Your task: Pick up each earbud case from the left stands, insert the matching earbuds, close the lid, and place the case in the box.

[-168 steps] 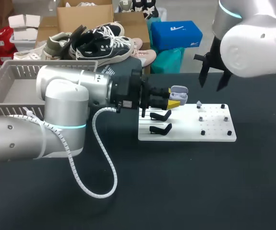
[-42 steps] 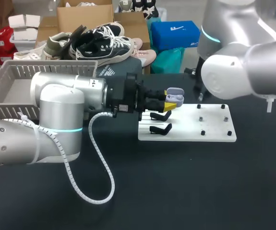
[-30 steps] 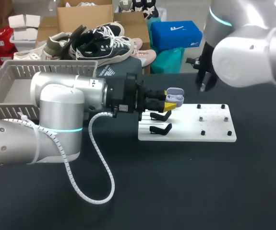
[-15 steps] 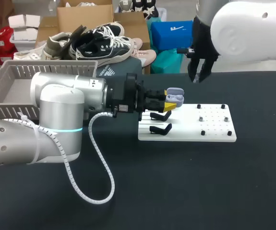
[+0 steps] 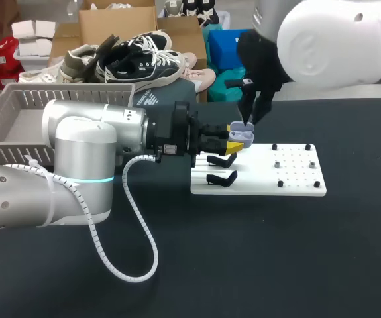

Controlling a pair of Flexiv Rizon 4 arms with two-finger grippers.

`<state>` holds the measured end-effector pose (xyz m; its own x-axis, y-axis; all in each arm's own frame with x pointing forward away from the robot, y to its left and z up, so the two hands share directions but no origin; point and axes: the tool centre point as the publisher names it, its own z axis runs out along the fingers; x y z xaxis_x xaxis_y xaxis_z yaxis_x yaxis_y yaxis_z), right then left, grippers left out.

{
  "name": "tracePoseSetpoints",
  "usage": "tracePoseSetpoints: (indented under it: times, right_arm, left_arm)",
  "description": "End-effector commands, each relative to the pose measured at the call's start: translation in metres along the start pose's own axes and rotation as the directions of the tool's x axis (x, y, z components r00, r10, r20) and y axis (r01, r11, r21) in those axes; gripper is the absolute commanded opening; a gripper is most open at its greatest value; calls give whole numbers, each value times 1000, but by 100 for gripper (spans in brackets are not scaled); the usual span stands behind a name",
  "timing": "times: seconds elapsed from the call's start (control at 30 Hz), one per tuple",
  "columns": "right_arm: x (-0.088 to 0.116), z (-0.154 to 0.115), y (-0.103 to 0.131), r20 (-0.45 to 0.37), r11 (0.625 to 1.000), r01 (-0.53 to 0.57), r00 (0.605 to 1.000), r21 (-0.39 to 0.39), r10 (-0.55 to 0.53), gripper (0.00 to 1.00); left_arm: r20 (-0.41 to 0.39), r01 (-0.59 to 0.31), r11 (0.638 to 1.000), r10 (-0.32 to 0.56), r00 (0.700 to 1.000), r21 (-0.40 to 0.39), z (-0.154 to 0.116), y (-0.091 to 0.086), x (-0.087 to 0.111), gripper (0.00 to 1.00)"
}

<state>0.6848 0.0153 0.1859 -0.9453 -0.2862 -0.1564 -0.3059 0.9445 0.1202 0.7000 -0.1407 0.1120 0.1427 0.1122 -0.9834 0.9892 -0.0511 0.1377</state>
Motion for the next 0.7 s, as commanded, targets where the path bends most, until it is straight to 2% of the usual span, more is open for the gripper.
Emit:
tracePoseSetpoints:
  times: [0.03,0.2,0.7]
  right_arm:
    - [-2,1,10,8,1000,12,1000,7,-12,0]
    - [-5,4,18,29,999,27,999,35,-28,0]
    - [-4,4,16,29,1000,5,1000,31,-6,0]
  left_arm:
    - [1,-2,1000,2,1000,-4,0,-1,0,0]
    - [1,-2,1000,2,1000,-4,0,-1,0,0]
    - [1,-2,1000,2,1000,-4,0,-1,0,0]
